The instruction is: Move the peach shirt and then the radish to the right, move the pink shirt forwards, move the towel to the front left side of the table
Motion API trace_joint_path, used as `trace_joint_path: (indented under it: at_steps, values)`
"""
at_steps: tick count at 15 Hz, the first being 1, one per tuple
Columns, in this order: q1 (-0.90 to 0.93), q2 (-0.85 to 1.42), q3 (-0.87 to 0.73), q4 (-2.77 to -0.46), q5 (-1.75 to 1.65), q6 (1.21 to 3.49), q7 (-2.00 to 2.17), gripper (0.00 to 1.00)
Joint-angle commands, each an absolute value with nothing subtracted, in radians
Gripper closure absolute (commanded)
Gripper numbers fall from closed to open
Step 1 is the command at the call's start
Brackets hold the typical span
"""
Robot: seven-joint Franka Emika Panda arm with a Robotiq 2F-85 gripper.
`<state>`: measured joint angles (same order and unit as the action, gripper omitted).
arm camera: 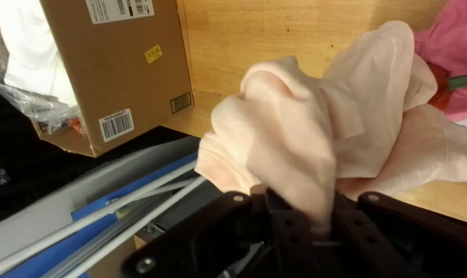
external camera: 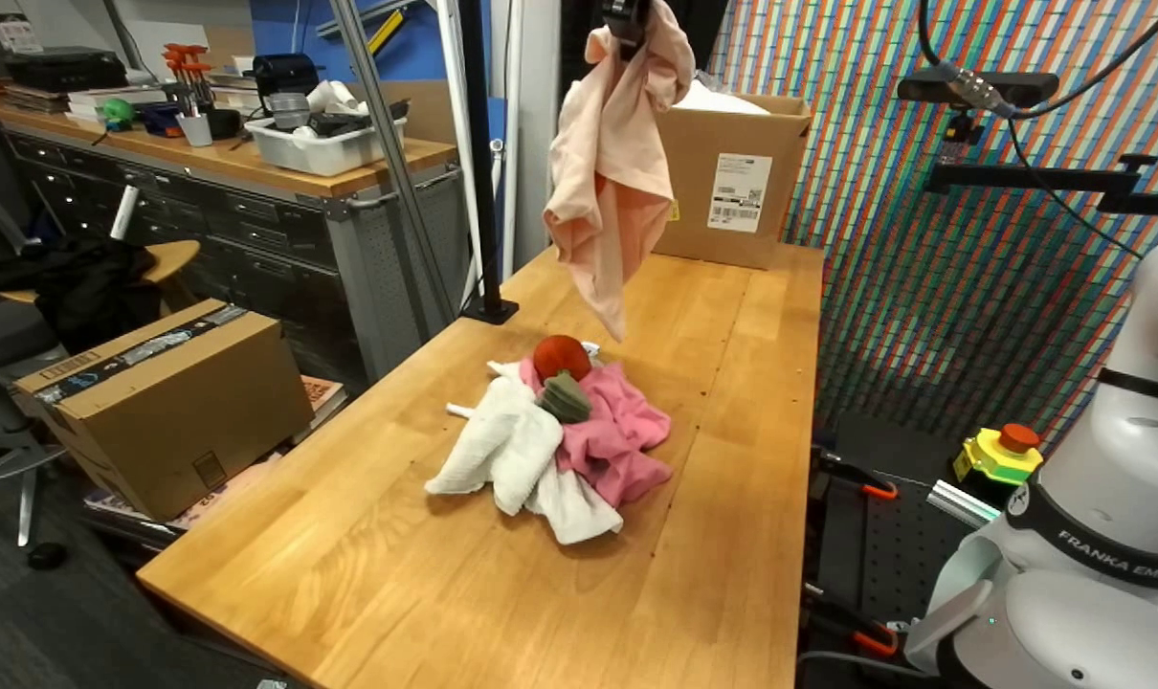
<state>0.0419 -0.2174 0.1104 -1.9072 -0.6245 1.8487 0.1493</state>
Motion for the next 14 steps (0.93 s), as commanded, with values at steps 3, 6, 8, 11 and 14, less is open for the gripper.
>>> trace_joint_path:
  at_steps: [3, 6, 8, 11, 14]
  values:
    - [-0.042, -0.286, 0.036, -1.921, -0.632, 1.815, 0.24, 0.96]
    - [-0.104, -0.297, -0.023, -1.921, -0.624, 1.797, 0.29, 0.96]
    - [-0.144, -0.291, -0.056, -1.922, -0.626, 1.79, 0.337, 0.96]
    - [-0.197, -0.275, -0.095, -1.925, -0.638, 1.778, 0.423, 0.97]
    - [-0.233, -0.262, -0.121, -1.931, -0.636, 1.792, 0.502, 0.97]
